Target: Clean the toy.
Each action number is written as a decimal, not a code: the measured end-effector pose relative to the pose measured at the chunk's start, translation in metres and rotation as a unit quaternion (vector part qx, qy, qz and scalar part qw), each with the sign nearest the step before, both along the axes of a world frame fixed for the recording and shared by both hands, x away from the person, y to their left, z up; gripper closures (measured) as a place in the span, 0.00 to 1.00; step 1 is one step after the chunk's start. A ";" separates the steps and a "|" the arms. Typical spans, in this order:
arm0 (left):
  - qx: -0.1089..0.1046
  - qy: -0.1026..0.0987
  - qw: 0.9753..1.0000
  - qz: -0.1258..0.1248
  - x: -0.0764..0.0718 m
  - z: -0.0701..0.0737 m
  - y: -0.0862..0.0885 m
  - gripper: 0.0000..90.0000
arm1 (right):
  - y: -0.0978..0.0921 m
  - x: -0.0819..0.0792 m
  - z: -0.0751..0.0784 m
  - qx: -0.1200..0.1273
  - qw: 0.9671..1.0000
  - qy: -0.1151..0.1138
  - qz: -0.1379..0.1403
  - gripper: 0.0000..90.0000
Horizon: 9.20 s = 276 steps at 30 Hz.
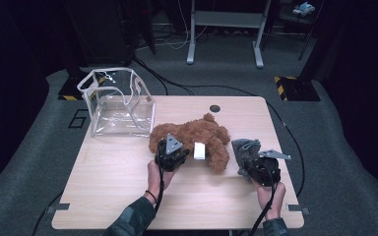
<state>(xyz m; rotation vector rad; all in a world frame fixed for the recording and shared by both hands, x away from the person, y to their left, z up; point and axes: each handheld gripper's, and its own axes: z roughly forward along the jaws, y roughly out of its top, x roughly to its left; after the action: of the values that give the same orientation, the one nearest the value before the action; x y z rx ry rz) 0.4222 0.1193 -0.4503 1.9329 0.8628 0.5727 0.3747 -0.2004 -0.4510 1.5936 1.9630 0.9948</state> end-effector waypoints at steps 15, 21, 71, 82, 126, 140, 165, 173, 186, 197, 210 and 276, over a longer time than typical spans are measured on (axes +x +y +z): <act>-0.032 -0.050 0.998 -0.035 0.006 0.035 -0.003 0.84 | 0.004 -0.002 0.014 -0.005 1.000 -0.015 0.005 0.83; -0.057 -0.067 0.994 -0.062 -0.007 0.057 -0.010 0.84 | 0.002 -0.009 0.031 -0.005 0.999 -0.037 0.004 0.83; -0.076 0.059 0.983 0.158 -0.026 -0.012 0.082 0.21 | 0.129 0.079 0.023 -0.082 0.992 0.041 0.091 0.84; -0.099 0.074 0.992 0.032 0.004 -0.023 0.082 0.78 | 0.108 0.063 0.033 -0.078 0.993 0.026 0.079 0.84; -0.030 0.136 0.990 0.021 -0.010 -0.072 0.048 0.83 | 0.122 0.068 0.016 -0.074 0.991 0.046 0.098 0.84; -0.008 0.122 0.992 0.036 -0.008 -0.077 0.044 0.93 | 0.137 0.032 0.073 -0.071 0.986 -0.031 0.147 0.84; 0.014 0.108 0.994 0.030 -0.010 -0.077 0.042 0.93 | 0.149 0.083 0.031 -0.119 0.984 0.037 0.128 0.84; 0.012 0.109 0.993 0.033 -0.010 -0.077 0.042 0.93 | 0.118 0.082 0.017 -0.143 0.984 0.043 0.100 0.84; 0.017 0.104 0.994 0.042 -0.006 -0.077 0.049 0.87 | 0.111 0.076 -0.025 -0.094 0.985 0.098 0.110 0.85; 0.007 0.104 0.993 0.049 -0.009 -0.067 0.050 0.36 | 0.119 0.073 -0.032 -0.077 0.984 0.104 0.125 0.85; -0.067 0.066 0.991 0.097 -0.013 -0.030 0.043 0.16 | 0.121 0.070 -0.035 -0.065 0.984 0.110 0.125 0.85; -0.020 0.026 0.998 0.044 0.023 -0.031 0.034 0.68 | 0.107 0.110 0.051 -0.076 0.994 -0.026 0.069 0.85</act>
<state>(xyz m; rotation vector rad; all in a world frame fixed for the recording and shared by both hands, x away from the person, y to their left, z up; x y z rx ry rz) 0.4456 0.1530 -0.4811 1.8883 0.9897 0.5547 0.4851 -0.0932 -0.3996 1.3540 2.0819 0.9049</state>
